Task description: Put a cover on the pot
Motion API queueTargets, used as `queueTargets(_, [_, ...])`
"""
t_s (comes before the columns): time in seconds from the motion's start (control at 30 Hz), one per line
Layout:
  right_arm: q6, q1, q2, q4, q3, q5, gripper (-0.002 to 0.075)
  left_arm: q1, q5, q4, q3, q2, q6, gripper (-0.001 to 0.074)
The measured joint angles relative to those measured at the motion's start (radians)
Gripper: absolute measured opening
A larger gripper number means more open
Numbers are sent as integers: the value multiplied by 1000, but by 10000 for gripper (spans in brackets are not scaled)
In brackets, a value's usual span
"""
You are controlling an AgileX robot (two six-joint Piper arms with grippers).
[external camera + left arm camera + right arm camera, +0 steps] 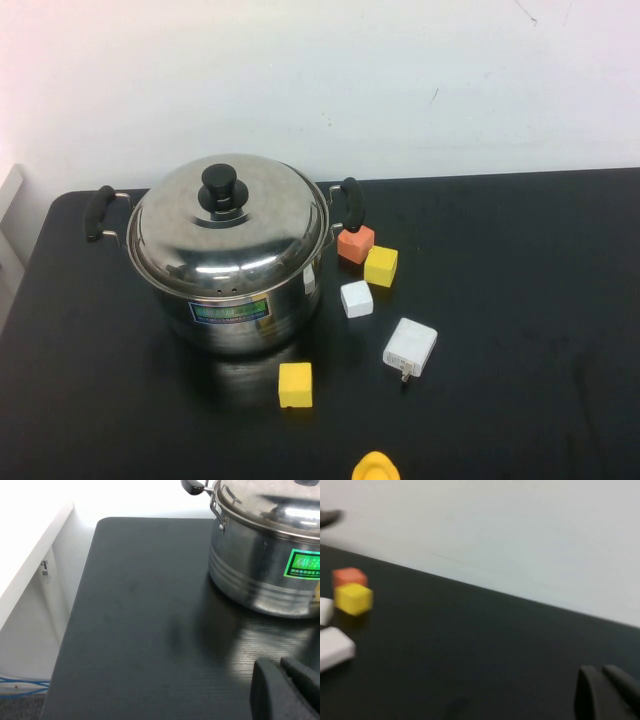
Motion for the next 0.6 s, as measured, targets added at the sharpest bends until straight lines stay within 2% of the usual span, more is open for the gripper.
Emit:
queueTargets(0.2, [0, -156, -110, 2, 3, 200, -2, 0, 0, 0, 0, 0, 0, -2])
queueTargets(0.3, [5, -205, -129, 4, 13, 230, -2, 0, 0, 0, 0, 0, 0, -2])
queueTargets(0.6, [78, -213, -158, 11, 81, 164, -2, 0, 0, 0, 0, 0, -2, -2])
